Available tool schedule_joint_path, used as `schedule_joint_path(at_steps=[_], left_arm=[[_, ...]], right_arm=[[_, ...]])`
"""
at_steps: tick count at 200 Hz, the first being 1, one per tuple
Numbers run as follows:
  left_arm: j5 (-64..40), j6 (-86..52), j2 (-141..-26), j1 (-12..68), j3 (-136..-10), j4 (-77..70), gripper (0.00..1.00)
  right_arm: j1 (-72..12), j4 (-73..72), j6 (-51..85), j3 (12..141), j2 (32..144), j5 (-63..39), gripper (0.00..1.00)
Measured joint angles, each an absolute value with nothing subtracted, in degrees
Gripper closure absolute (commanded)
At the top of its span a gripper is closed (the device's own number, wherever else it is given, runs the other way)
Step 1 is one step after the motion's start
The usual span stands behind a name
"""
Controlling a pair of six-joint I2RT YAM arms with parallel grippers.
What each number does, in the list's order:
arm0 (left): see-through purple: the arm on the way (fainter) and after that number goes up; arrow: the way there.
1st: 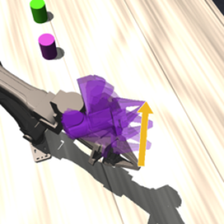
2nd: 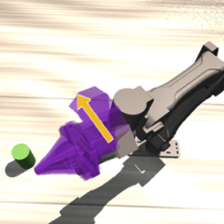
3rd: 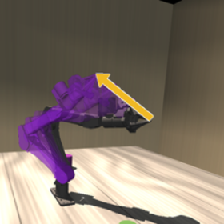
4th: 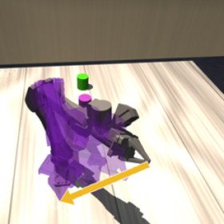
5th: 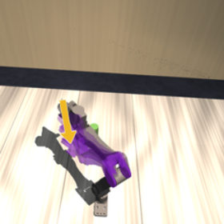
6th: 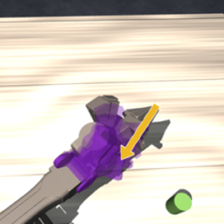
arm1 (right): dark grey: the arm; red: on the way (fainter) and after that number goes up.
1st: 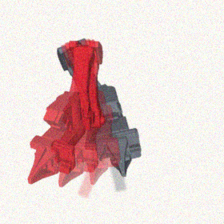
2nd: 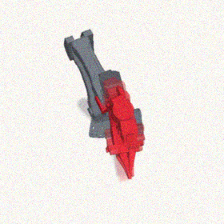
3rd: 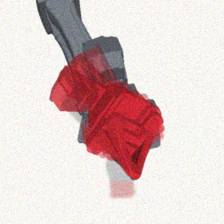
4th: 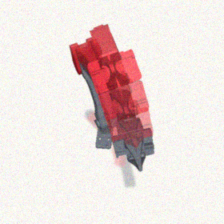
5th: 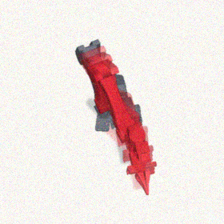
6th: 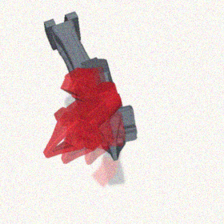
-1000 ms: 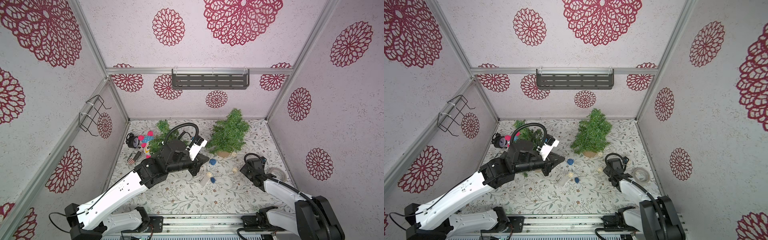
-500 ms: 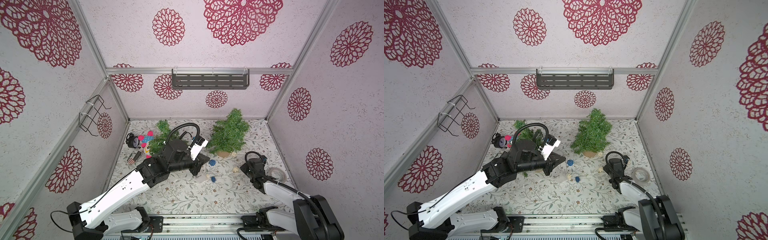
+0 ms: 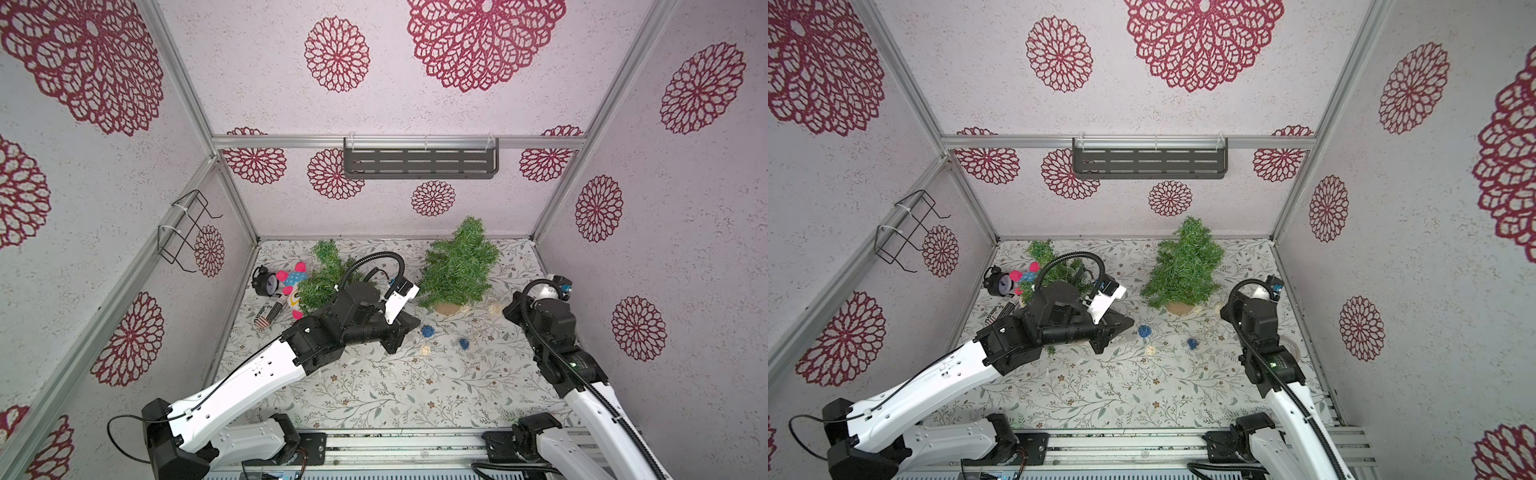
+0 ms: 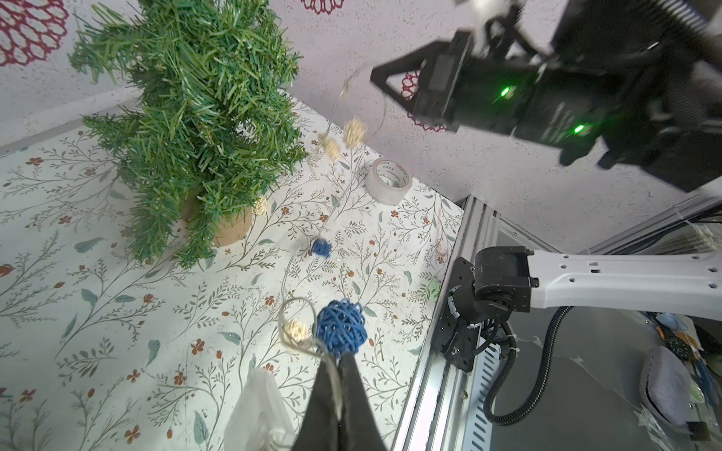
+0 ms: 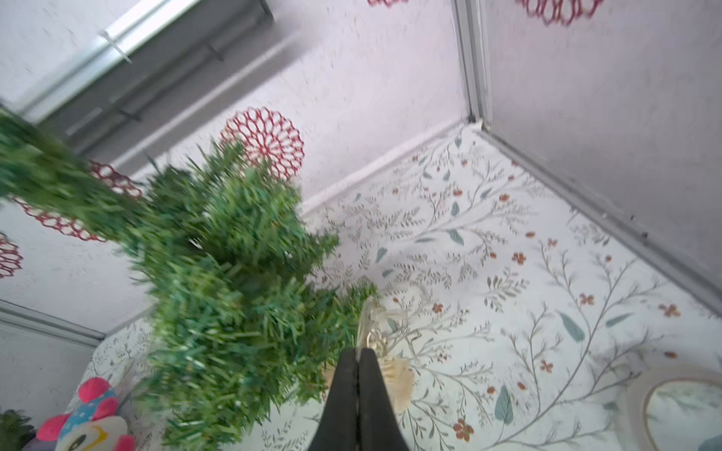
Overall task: Wrap string light around the christmas tree
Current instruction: Pick up the light string from the center of the board.
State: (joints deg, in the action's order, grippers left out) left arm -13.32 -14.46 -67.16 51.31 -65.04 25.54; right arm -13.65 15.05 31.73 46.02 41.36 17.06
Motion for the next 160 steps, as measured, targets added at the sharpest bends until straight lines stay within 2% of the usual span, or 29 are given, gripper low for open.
schedule_joint_path(at_steps=[70, 103, 160], left_arm=[[-13.6, -13.2, -67.3, 51.1, -64.8, 24.9, 1.00], [-13.6, -12.4, -67.7, 50.5, -65.8, 24.6, 1.00], [-13.2, -12.0, -68.0, 50.4, -66.2, 24.2, 1.00]], right_arm=[[-12.9, 21.0, 21.4, 70.1, 49.3, 18.2, 1.00], [-12.9, 21.4, 20.3, 80.4, 54.3, 15.6, 1.00], [-12.9, 24.4, 20.5, 84.6, 55.6, 8.0, 1.00]])
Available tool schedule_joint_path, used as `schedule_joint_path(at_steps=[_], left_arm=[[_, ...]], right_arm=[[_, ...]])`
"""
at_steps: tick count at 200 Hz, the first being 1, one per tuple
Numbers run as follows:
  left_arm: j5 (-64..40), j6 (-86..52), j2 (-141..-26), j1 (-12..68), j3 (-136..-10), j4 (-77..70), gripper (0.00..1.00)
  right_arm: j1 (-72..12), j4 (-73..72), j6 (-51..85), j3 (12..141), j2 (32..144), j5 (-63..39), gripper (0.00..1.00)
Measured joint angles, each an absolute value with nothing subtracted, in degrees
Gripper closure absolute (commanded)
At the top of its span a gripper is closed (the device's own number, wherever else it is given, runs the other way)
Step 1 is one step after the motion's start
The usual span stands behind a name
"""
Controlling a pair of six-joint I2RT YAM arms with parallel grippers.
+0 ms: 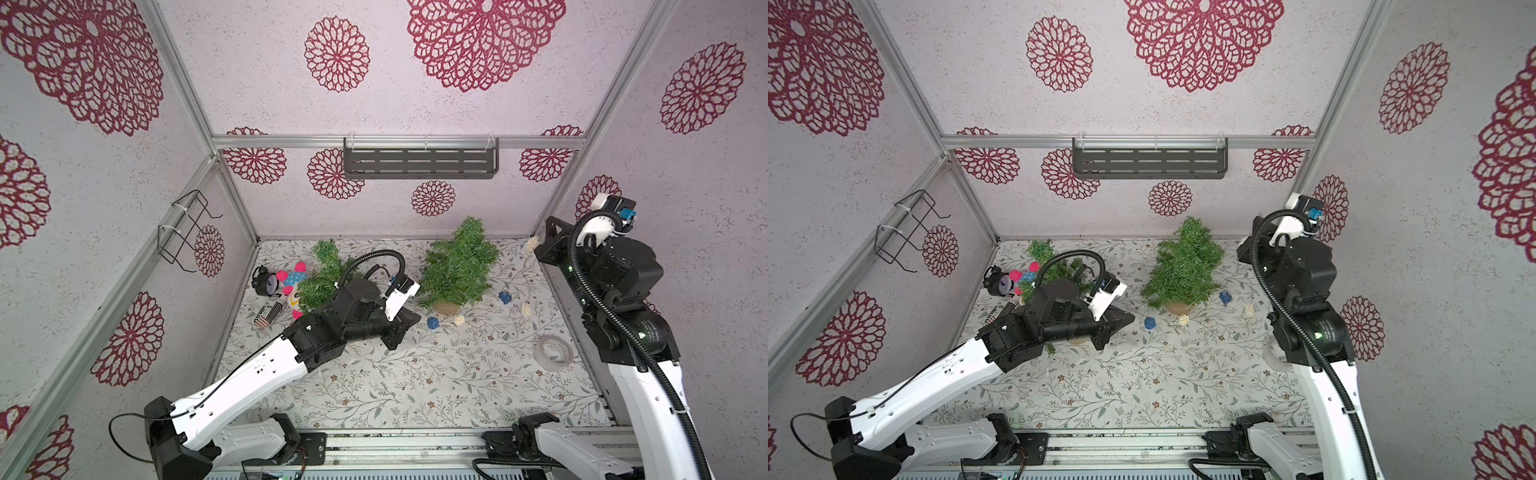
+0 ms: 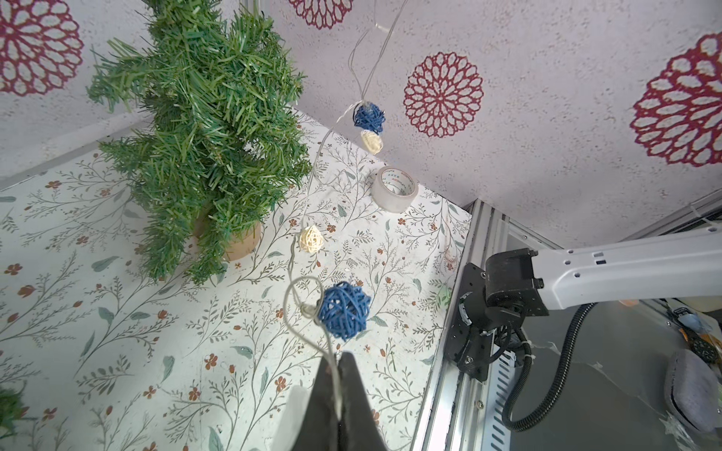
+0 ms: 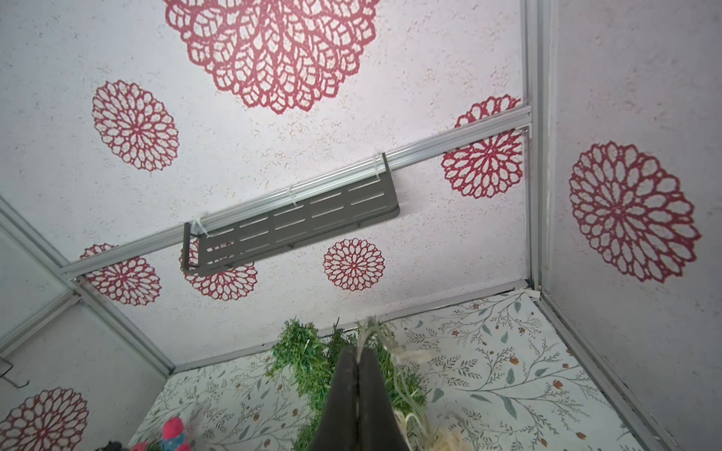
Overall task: Wrap string light around the christmas tree
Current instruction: Pick up the light string from the center of the board, then wrap the light string around the Christmas tree.
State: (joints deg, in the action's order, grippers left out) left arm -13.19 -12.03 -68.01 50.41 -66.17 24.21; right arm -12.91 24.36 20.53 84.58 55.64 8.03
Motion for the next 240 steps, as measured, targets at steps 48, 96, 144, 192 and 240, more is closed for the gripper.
schedule_joint_path(at_steps=[48, 96, 144, 192, 240], left_arm=[[-12.6, -12.1, -68.0, 49.9, -66.2, 24.2, 1.00], [-12.4, -12.7, -67.9, 49.8, -65.6, 24.3, 1.00], [-14.4, -13.5, -65.8, 49.8, -61.9, 23.4, 1.00], [-15.9, -13.8, -61.7, 49.8, -55.9, 21.6, 1.00], [-15.7, -13.6, -61.4, 49.8, -54.0, 20.2, 1.00]], right_arm=[[-13.0, 27.8, 20.5, 83.7, 53.4, -1.3, 1.00], [-17.5, 29.1, 21.0, 85.1, 55.7, -14.2, 1.00], [-29.2, 26.9, 21.3, 88.4, 64.7, -18.4, 1.00], [-33.0, 20.6, 24.5, 94.0, 76.3, -19.8, 1.00], [-33.5, 15.0, 25.8, 105.8, 91.5, -20.3, 1.00]])
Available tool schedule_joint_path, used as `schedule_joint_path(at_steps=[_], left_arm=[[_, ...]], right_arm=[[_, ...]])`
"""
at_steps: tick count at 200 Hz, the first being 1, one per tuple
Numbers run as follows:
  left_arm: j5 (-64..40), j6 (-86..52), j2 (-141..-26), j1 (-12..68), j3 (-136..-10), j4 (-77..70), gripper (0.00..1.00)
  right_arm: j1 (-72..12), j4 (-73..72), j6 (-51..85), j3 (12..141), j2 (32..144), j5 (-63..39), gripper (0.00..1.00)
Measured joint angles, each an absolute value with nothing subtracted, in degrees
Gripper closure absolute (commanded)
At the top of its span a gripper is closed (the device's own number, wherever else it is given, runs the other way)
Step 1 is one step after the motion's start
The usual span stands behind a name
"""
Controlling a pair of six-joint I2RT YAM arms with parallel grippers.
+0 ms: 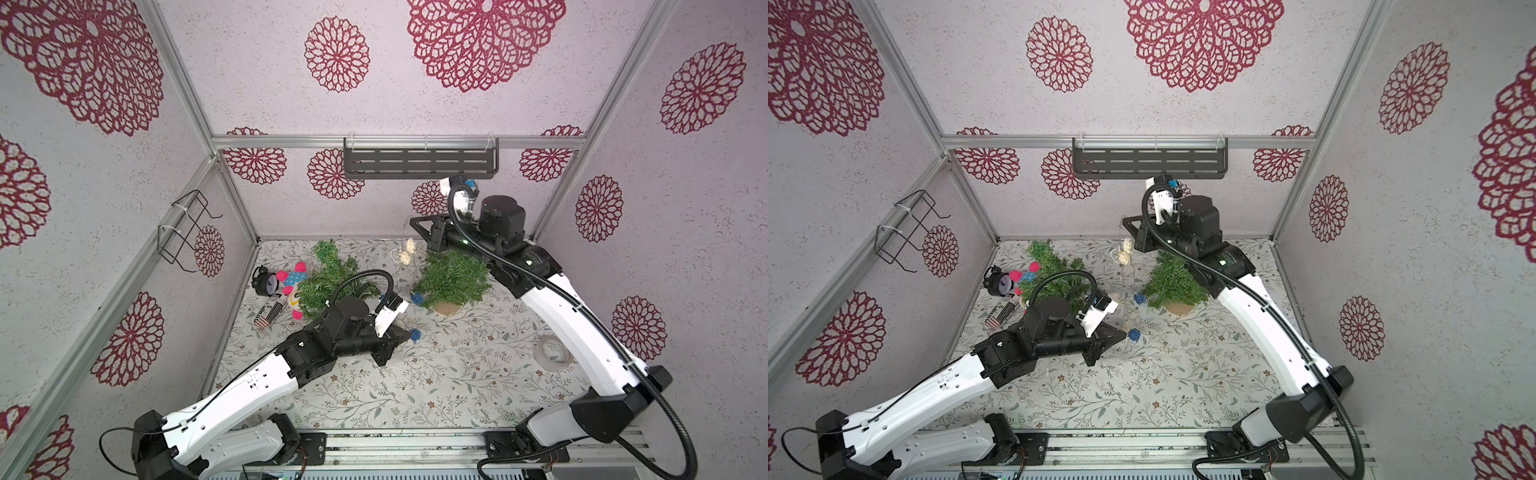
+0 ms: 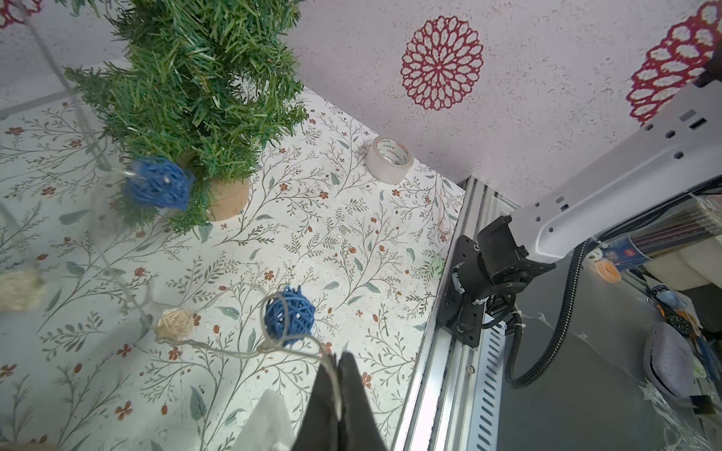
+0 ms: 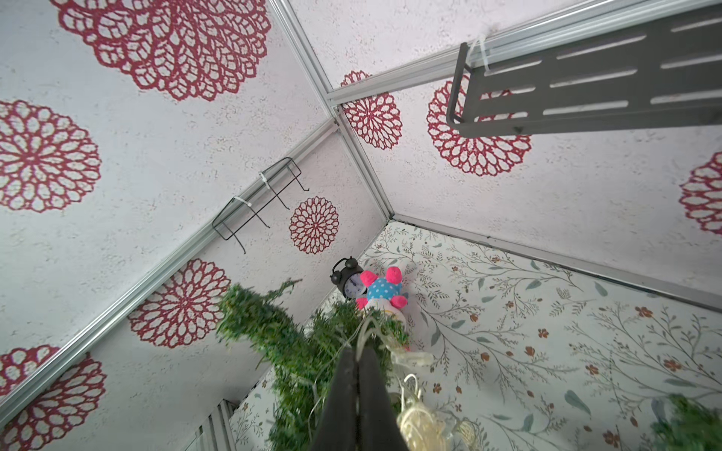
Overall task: Wrap string light around the christmas tree
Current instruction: Wrap the light string around the Christmas tree.
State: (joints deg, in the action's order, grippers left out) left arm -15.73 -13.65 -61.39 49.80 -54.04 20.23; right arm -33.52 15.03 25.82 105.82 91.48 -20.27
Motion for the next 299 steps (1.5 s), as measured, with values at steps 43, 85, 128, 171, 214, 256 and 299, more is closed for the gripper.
schedule_joint_path(at_steps=[43, 85, 128, 171, 214, 256, 299], left_arm=[[-11.4, -13.5, -62.3, 49.1, -54.0, 18.8, 1.00], [-7.5, -13.7, -65.6, 47.1, -53.0, 13.6, 1.00], [-4.8, -13.9, -71.1, 45.5, -53.1, 8.6, 1.00], [-3.5, -14.8, -75.5, 41.1, -55.9, 6.1, 1.00], [-5.3, -14.8, -83.0, 37.6, -62.4, 3.3, 1.00], [-8.5, -15.1, -88.3, 37.0, -67.2, 2.4, 1.00], [-11.7, -15.6, -94.0, 36.9, -74.0, 2.2, 1.00]], right_arm=[[-32.9, 16.1, 20.4, 124.2, 109.1, -18.3, 1.00], [-29.1, 18.6, 16.8, 137.9, 121.1, -17.4, 1.00], [-23.9, 15.6, 14.0, 139.1, 121.8, -14.6, 1.00], [-18.3, 9.6, 14.2, 139.4, 121.8, -11.4, 1.00], [-13.8, 5.4, 14.8, 139.4, 121.8, -8.6, 1.00], [-8.3, 5.0, 15.1, 137.8, 120.0, -7.2, 1.00], [0.1, 5.0, 15.7, 130.4, 113.1, -5.9, 1.00]])
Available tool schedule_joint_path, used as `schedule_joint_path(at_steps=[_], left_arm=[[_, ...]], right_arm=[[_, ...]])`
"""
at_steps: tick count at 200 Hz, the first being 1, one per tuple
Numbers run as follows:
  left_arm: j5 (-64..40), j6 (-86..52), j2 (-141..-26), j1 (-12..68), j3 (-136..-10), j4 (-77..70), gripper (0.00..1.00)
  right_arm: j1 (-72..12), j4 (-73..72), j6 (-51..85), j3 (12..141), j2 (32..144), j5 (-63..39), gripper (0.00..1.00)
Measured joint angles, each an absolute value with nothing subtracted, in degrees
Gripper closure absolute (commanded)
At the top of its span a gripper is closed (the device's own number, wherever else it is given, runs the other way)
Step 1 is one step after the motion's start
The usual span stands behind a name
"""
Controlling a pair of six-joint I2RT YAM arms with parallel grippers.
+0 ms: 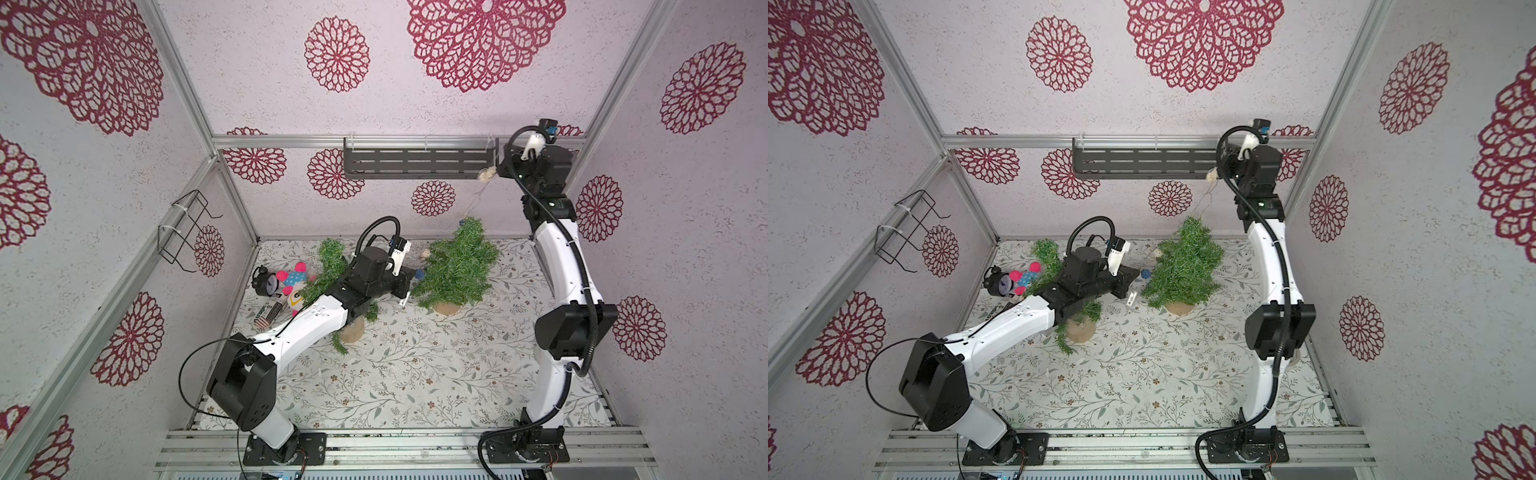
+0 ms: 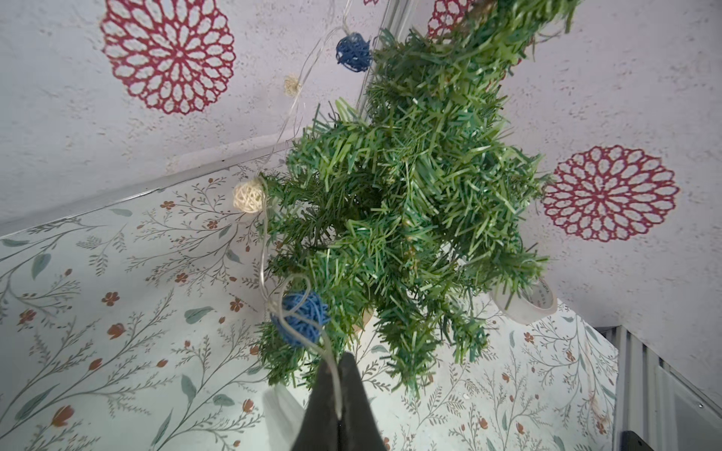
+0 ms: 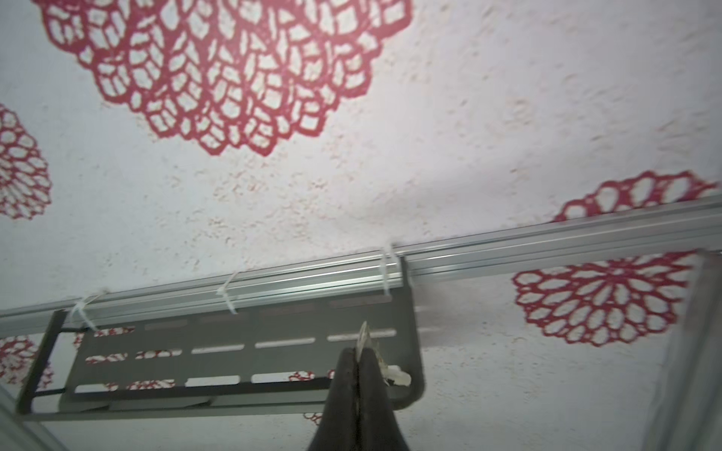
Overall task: Wrap string light around the christmas tree
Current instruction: Wrap the light string around the Christmas tree.
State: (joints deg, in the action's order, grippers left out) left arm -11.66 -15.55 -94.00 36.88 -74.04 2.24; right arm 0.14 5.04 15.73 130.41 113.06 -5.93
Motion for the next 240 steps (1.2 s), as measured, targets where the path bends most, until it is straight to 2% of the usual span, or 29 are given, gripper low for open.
schedule_joint_path(at_steps=[54, 125, 159, 185, 240], left_arm=[[-15.4, -16.8, -98.8, 36.9, -78.5, 1.7, 1.00], [-20.1, -18.2, -102.6, 36.9, -78.7, 0.6, 0.98], [-21.6, -18.8, -104.8, 37.1, -79.5, -0.4, 0.90], [-22.4, -19.4, -106.7, 37.4, -79.7, -0.7, 0.89], [-23.8, -20.0, -107.5, 37.8, -79.7, -0.6, 0.71]], right_arm=[[6.9, 4.8, 16.2, 122.5, 102.8, -4.6, 1.00], [8.7, 2.8, 17.1, 104.8, 85.2, -3.7, 1.00], [8.6, 1.5, 19.7, 93.0, 75.4, -3.7, 1.00], [7.7, 1.0, 21.7, 84.2, 68.2, -3.7, 1.00], [5.8, 1.6, 26.3, 70.5, 56.6, -6.4, 1.00]])
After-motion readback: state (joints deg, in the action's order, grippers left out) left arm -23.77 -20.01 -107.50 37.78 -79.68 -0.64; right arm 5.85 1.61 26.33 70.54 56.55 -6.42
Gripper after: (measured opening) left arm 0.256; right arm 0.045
